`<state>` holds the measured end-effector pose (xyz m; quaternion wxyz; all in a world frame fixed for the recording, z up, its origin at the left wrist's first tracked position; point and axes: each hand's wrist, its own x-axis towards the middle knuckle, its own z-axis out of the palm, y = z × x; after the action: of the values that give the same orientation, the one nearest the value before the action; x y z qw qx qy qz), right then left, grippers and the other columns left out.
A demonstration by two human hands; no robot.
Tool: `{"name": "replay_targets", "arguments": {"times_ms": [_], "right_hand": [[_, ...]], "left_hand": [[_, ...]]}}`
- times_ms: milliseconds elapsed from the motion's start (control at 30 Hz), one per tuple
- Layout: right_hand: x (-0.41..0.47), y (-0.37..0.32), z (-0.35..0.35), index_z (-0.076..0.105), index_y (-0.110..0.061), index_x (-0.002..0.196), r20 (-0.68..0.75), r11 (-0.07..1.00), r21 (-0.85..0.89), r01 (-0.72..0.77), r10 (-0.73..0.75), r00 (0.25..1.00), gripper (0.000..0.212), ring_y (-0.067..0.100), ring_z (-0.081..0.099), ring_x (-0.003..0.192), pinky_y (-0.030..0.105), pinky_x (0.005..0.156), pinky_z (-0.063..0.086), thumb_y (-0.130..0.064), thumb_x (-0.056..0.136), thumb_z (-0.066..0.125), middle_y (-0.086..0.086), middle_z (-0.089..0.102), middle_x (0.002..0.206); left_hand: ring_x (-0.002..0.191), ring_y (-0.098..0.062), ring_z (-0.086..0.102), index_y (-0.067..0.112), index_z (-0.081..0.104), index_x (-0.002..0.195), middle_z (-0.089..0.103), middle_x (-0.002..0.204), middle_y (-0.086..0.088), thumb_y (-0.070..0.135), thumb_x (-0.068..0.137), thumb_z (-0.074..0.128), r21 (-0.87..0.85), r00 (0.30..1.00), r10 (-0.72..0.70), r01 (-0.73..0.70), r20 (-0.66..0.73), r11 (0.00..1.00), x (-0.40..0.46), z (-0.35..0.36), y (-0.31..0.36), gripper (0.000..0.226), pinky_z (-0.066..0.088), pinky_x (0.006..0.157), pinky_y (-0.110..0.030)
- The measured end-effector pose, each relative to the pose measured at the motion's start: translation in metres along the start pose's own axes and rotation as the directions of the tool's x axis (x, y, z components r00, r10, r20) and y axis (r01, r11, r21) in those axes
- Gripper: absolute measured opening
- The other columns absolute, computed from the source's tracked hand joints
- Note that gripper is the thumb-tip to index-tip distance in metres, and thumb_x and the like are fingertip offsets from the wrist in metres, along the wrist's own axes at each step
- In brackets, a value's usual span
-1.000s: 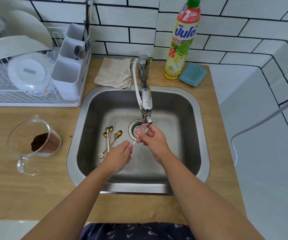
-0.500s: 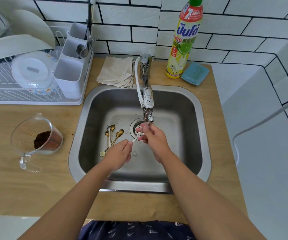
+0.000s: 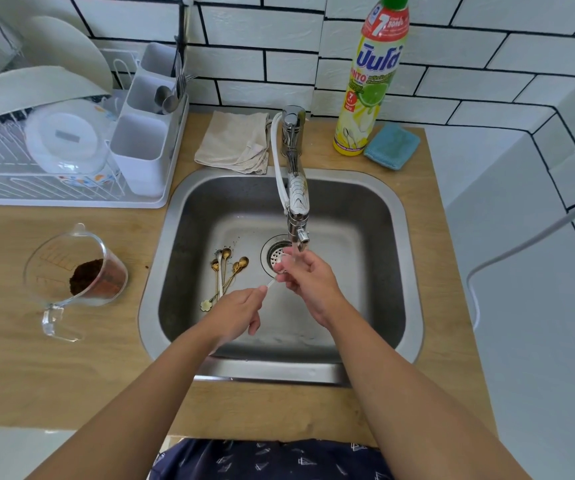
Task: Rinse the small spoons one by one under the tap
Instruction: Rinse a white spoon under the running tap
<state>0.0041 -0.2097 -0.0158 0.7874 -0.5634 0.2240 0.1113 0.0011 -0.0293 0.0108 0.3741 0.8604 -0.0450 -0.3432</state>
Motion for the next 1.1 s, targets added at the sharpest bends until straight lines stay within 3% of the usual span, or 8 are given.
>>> {"name": "replay_targets", "arguments": {"times_ms": [167,233,333,500,700,867,1033,1100], "right_hand": [[0.002,-0.004,0.003,0.067,-0.012,0.118,0.025,0.994,0.102,-0.041,0.039,0.999,0.022,0.014,0.074,0.079,0.021,0.068,0.057,-0.027,0.108,0.053,0.007,0.081,0.104],[0.002,-0.003,0.003,0.067,-0.016,0.118,0.074,0.991,0.127,-0.051,0.042,0.996,0.017,0.012,0.074,0.083,0.021,0.072,0.057,-0.023,0.106,0.057,0.004,0.08,0.105],[0.001,-0.002,0.003,0.066,-0.018,0.102,0.059,0.992,0.122,-0.022,0.015,0.998,0.003,0.01,0.075,0.078,0.02,0.067,0.056,-0.017,0.1,0.068,0.005,0.08,0.093],[0.003,0.003,0.008,0.064,-0.014,0.104,-0.007,1.0,-0.002,0.023,-0.023,1.0,0.016,0.016,0.077,0.076,0.023,0.064,0.056,-0.028,0.106,0.056,0.006,0.081,0.095],[0.003,0.002,0.01,0.068,-0.022,0.111,-0.022,0.997,-0.047,0.056,-0.057,0.998,0.014,0.01,0.074,0.076,0.022,0.07,0.055,-0.015,0.099,0.068,-0.001,0.081,0.1],[0.002,-0.002,0.01,0.069,-0.019,0.114,-0.001,0.999,-0.032,0.021,-0.021,1.0,0.018,0.012,0.075,0.078,0.023,0.068,0.056,-0.027,0.107,0.054,0.0,0.081,0.104],[0.002,0.001,0.011,0.07,-0.019,0.107,-0.023,0.994,-0.087,0.059,-0.062,0.998,0.01,0.01,0.074,0.074,0.022,0.067,0.055,-0.024,0.102,0.064,0.003,0.081,0.098],[0.001,0.001,0.012,0.07,-0.017,0.108,-0.042,0.996,-0.08,0.043,-0.047,0.998,0.022,0.012,0.075,0.074,0.022,0.066,0.055,-0.031,0.106,0.055,0.003,0.081,0.099]], "left_hand": [[0.058,-0.007,0.056,0.019,0.061,0.086,0.065,0.056,0.006,0.06,0.103,0.024,-0.039,0.999,-0.046,0.046,0.002,0.998,0.0,-0.005,0.001,0.057,0.039,0.062,-0.023],[0.043,-0.007,0.04,0.016,0.055,0.083,0.063,0.057,0.001,0.061,0.103,0.028,-0.183,0.991,-0.121,0.13,0.064,0.974,0.001,-0.01,0.003,0.056,0.031,0.045,-0.021],[0.04,-0.011,0.024,0.017,0.043,0.073,0.062,0.063,-0.007,0.061,0.102,0.033,-0.366,0.967,-0.158,0.223,0.2,0.903,0.0,-0.016,0.003,0.053,0.017,0.041,-0.021],[0.045,-0.006,0.034,0.02,0.052,0.085,0.061,0.064,0.003,0.061,0.102,0.03,-0.18,0.987,-0.106,0.127,0.123,0.976,-0.002,-0.015,0.002,0.05,0.027,0.044,-0.022],[0.05,-0.01,0.036,0.017,0.051,0.081,0.061,0.062,0.003,0.059,0.103,0.028,-0.176,0.982,-0.129,0.152,0.136,0.973,-0.002,-0.016,0.001,0.052,0.03,0.049,-0.025],[0.043,-0.008,0.032,0.014,0.047,0.079,0.061,0.063,-0.001,0.058,0.103,0.031,-0.246,0.979,-0.128,0.165,0.158,0.955,-0.001,-0.017,0.003,0.052,0.025,0.044,-0.023],[0.043,-0.009,0.031,0.014,0.047,0.079,0.062,0.063,-0.002,0.057,0.104,0.03,-0.249,0.978,-0.117,0.158,0.175,0.956,-0.001,-0.019,0.002,0.053,0.025,0.045,-0.023],[0.043,-0.008,0.031,0.014,0.047,0.078,0.062,0.063,-0.002,0.058,0.103,0.03,-0.235,0.978,-0.115,0.155,0.175,0.96,-0.001,-0.019,0.001,0.054,0.026,0.045,-0.024]]}}
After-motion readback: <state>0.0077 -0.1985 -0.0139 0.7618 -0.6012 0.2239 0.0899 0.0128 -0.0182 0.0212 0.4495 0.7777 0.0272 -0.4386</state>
